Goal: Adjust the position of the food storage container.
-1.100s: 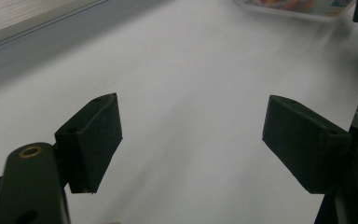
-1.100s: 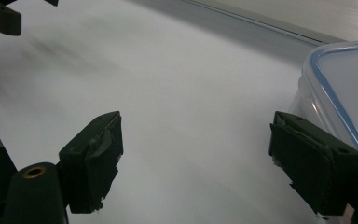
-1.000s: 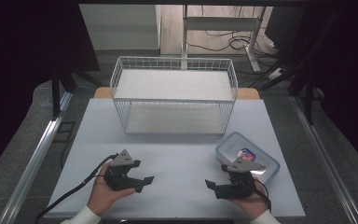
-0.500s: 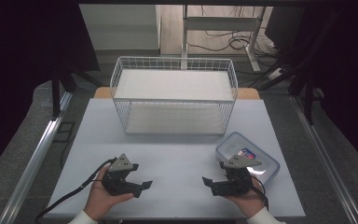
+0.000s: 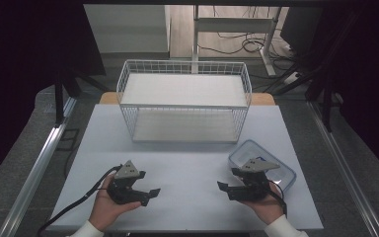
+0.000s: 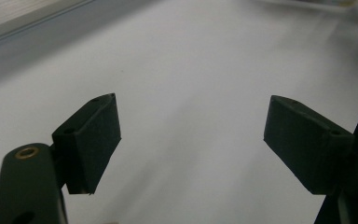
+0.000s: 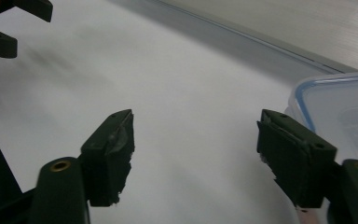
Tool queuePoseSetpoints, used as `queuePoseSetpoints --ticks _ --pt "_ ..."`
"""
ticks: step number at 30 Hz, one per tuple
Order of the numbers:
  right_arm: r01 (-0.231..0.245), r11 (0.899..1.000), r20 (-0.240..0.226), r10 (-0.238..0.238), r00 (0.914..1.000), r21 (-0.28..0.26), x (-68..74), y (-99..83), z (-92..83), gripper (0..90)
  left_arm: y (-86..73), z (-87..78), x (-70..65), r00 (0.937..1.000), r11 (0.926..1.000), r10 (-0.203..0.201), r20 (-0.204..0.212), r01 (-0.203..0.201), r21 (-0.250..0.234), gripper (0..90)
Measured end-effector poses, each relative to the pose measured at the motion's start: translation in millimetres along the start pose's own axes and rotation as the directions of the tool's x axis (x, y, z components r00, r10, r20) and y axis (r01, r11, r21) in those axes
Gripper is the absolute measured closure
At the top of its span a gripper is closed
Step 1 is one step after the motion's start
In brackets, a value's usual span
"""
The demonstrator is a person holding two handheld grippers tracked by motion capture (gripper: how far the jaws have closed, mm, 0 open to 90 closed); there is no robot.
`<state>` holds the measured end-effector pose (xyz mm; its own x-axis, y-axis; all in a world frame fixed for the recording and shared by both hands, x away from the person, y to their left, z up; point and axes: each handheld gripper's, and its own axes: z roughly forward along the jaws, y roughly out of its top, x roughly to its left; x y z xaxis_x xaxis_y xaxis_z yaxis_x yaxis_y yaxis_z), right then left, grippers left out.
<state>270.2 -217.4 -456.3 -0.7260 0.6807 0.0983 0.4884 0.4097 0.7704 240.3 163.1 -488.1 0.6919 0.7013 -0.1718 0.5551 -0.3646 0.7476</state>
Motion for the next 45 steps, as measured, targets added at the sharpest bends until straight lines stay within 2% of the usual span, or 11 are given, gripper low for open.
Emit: queuePoseSetpoints --ticks 12,17,18,19,20,21,24,28,32,37,45 --pt "0.005 0.999 0.034 -0.007 0.9994 0.038 -24.5 24.0 -14.0 46.4 -2.2 1.4 -1.9 0.9998 0.9999 0.011 0.018 -0.012 0.013 18.3" --pt "-0.051 0.996 0.001 0.051 0.9987 0.068 -51.7 48.3 -19.5 49.4 -3.5 0.0 -2.5 0.9997 0.9995 0.025 0.005 -0.025 0.019 18.3" --pt "-0.057 0.995 0.030 0.054 0.9981 0.084 -63.1 57.9 -22.3 50.5 -3.3 -2.3 -2.7 0.9999 0.9998 0.016 0.002 -0.017 0.007 18.4" --pt "-0.057 0.995 0.030 0.054 0.9981 0.084 -63.1 57.9 -22.3 50.5 -3.3 -2.3 -2.7 0.9999 0.9998 0.016 0.002 -0.017 0.007 18.4" --pt "-0.057 0.993 0.076 0.050 0.9959 0.100 -75.5 65.1 -24.4 52.9 -3.5 -3.3 -2.2 0.9998 0.9998 0.019 -0.002 -0.019 0.008 18.4" --pt "-0.057 0.993 0.076 0.050 0.9959 0.100 -75.5 65.1 -24.4 52.9 -3.5 -3.3 -2.2 0.9998 0.9998 0.019 -0.002 -0.019 0.008 18.4" --pt "-0.091 0.987 0.129 0.075 0.9889 0.129 -103.2 73.5 -23.2 62.1 -3.6 -0.7 -0.9 0.9999 0.9998 0.012 -0.001 -0.012 0.017 18.3" --pt "-0.117 0.983 0.145 0.097 0.9846 0.140 -122.1 77.4 -21.2 71.7 -3.5 -0.6 -0.4 0.9999 0.9998 0.010 -0.006 -0.010 0.019 18.3" --pt "-0.145 0.971 0.173 0.112 0.9785 0.192 -154.8 79.2 -13.5 83.6 -3.9 -1.0 0.9 0.9999 0.9998 0.000 -0.016 0.001 0.022 18.3" --pt "-0.166 0.957 0.200 0.119 0.9726 0.237 -175.1 75.3 -1.2 88.6 -5.5 -1.3 1.8 0.9997 0.9996 -0.005 -0.024 0.006 0.026 18.4" --pt "-0.154 0.930 0.215 0.084 0.9731 0.334 -184.2 65.2 22.0 88.8 -7.2 -1.0 2.0 0.9993 0.9990 -0.012 -0.035 0.013 0.042 18.4"
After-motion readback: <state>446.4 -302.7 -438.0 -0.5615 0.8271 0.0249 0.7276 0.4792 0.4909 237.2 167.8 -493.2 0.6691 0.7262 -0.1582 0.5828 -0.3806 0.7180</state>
